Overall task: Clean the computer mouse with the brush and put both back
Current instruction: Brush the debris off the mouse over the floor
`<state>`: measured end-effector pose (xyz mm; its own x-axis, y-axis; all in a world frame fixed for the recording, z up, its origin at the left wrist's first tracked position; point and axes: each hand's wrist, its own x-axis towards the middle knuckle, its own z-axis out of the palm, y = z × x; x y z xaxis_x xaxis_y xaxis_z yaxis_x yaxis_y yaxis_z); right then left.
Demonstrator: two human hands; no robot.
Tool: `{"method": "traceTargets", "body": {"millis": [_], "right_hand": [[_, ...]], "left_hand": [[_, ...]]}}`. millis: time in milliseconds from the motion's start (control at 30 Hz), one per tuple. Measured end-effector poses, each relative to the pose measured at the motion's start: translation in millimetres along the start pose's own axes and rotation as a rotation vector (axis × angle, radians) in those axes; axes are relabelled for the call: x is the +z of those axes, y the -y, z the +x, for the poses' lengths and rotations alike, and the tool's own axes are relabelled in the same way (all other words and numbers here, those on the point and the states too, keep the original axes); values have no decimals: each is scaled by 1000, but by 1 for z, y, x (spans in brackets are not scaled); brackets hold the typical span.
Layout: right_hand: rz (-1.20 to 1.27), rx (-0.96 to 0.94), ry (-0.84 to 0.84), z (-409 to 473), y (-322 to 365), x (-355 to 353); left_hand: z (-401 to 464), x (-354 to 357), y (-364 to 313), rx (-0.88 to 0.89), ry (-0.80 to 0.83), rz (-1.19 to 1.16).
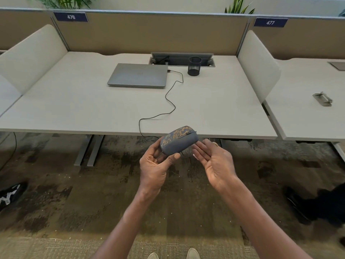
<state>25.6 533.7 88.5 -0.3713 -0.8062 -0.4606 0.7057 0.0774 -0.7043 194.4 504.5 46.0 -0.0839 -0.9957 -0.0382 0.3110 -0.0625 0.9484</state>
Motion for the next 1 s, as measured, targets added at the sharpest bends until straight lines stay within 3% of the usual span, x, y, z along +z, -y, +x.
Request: {"method": "traceTargets", "body": {"millis": [133,267,400,600,767,1000], "right_hand": [[-371,-19,26,2,12,-21],[-860,-163,165,-2,29,-31],[-1142,-283,231,-9,42,-22],[-1241,-393,300,-19,52,-5],[-1115,-495,391,-31,53,15],[-1180,-770,493,-49,55,45]], "left_hand": [[5,-12,-2,-5,-11,11],[10,-21,-1,-20,-16,46],[13,-26,3,-35,-28,56],[13,-27,7,-61,-14,83],[11,-28,9,-66,-4,96],[8,-27,12,-71,21,91]]}}
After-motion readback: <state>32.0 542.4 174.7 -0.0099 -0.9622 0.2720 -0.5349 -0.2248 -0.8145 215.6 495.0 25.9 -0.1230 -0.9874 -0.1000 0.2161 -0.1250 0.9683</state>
